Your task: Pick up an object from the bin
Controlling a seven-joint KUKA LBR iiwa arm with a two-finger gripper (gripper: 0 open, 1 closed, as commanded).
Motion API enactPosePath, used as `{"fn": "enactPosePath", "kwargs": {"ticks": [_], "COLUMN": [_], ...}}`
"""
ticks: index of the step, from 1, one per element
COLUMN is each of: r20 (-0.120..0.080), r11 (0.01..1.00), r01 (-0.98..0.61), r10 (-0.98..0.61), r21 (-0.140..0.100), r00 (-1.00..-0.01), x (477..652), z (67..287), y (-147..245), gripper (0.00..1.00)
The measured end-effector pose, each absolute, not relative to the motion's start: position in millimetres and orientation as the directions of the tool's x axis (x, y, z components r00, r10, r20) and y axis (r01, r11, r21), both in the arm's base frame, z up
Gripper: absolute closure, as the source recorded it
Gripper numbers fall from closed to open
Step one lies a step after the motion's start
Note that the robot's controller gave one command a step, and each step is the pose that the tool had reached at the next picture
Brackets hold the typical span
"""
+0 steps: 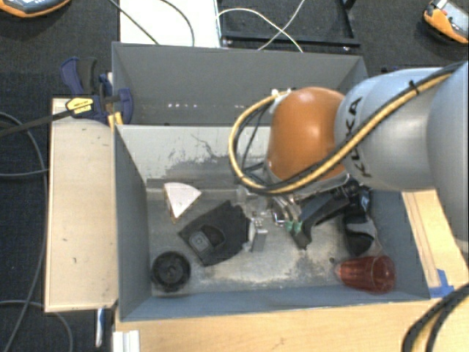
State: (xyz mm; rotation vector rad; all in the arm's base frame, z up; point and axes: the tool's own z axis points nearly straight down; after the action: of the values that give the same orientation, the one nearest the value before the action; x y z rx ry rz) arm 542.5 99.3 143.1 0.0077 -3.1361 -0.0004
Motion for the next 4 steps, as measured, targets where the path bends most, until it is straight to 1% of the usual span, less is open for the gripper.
{"fn": "enactPosePath", "kwargs": {"ticks": [1, 2, 3, 4], "r20": [-0.003, 0.002, -0.006, -0.001], "r11": [1.000, 1.000, 0.999, 1.000], "r01": [0.001, -0.006, -0.049, -0.005], "r10": [0.001, -0.006, -0.049, -0.005], "r21": [0.001, 0.002, 0.002, 0.004], "r00": [-1.000, -1.000, -0.999, -1.000], "x": [544.2, 567.1, 567.5, 567.9], "z": [147.9, 70.6, 127.8, 71.4], "y": [98.7, 153.2, 142.9, 153.4], "gripper": [0.00, 0.00, 0.00, 0.00]}}
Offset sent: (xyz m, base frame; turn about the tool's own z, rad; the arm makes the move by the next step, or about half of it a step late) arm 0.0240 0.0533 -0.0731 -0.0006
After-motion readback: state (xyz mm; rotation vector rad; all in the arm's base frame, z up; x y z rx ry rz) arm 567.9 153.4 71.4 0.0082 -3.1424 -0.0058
